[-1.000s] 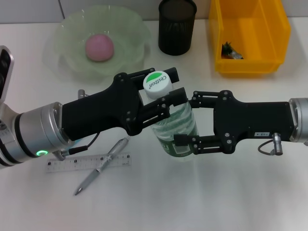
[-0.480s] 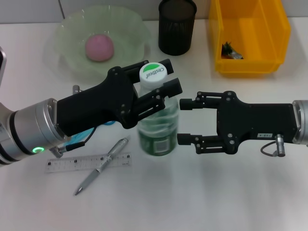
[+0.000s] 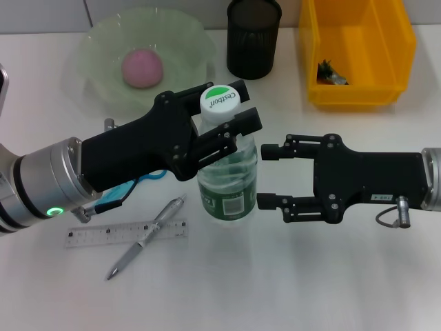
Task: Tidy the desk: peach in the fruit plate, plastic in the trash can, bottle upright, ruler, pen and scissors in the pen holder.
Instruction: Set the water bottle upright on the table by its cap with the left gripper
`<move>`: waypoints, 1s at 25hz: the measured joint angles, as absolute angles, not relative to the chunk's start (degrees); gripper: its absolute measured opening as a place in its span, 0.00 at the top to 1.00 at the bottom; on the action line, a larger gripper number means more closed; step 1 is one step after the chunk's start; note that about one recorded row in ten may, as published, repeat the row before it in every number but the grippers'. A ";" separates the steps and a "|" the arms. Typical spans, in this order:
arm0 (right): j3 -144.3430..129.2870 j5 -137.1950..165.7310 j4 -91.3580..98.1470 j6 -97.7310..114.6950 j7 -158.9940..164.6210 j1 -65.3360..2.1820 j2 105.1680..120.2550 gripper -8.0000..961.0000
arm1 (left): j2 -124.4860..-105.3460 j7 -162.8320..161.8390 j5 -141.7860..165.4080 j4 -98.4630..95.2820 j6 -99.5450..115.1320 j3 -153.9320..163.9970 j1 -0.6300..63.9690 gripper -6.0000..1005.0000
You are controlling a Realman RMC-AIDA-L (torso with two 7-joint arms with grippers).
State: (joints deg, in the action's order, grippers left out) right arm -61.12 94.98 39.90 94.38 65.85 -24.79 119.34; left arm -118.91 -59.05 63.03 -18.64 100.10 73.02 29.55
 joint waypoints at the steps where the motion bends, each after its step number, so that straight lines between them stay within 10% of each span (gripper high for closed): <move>1: -61.07 94.99 39.90 94.38 65.84 -24.61 119.35 0.24 | -118.92 -59.06 62.95 -18.64 100.11 72.99 29.53 0.55; 25: -52.08 90.43 31.98 98.95 59.34 -16.65 119.26 0.24 | -118.92 -54.97 60.89 -22.72 82.20 65.85 28.95 0.55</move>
State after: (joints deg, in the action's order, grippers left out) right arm -52.08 90.43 31.98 98.95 59.35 -16.65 119.26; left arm -118.92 -54.97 60.89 -22.72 82.20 65.85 28.95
